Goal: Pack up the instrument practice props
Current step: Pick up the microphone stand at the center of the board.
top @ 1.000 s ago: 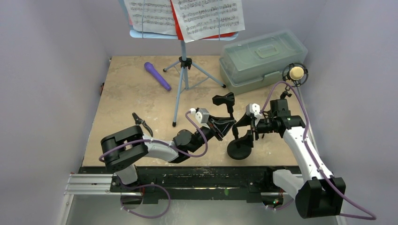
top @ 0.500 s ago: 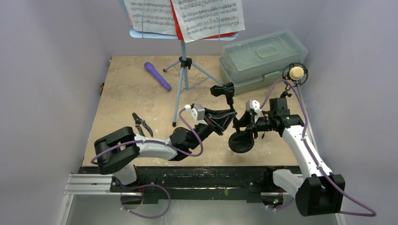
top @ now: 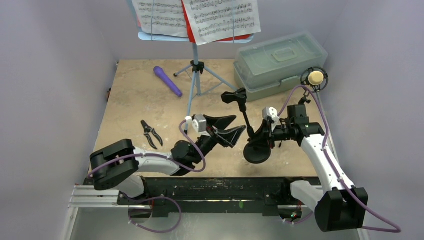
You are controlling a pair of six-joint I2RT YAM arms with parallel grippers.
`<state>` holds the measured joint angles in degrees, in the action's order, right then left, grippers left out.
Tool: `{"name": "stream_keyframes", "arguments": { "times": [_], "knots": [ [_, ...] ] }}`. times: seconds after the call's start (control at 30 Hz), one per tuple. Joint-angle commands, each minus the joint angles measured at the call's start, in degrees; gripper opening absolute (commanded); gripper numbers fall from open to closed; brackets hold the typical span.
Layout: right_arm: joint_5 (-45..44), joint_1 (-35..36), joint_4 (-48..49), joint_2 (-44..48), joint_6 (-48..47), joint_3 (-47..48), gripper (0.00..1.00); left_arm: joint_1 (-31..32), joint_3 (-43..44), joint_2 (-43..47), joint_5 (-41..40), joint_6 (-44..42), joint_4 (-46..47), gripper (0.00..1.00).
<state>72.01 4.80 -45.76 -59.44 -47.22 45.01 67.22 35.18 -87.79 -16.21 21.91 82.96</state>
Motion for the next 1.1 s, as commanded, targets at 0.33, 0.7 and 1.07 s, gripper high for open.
{"name": "stream_keyframes", "arguments": {
  "times": [0.33, 0.7, 1.07],
  "knots": [
    [5.71, -0.21, -12.04, 1.69, -15.41, 4.03, 0.00, -0.16, -17.29, 16.10, 13.12, -4.38, 1.36, 1.00],
    [6.13, -0.22, -17.18, 1.52, -23.57, 3.33, 0.00, -0.16, -6.44, 7.64, 21.03, -14.57, -4.91, 1.00],
    [6.26, -0.19, -19.00, 1.43, -26.23, 3.40, 0.00, -2.14, -2.00, -5.52, 28.46, -9.06, 10.09, 0.80]
  ]
}}
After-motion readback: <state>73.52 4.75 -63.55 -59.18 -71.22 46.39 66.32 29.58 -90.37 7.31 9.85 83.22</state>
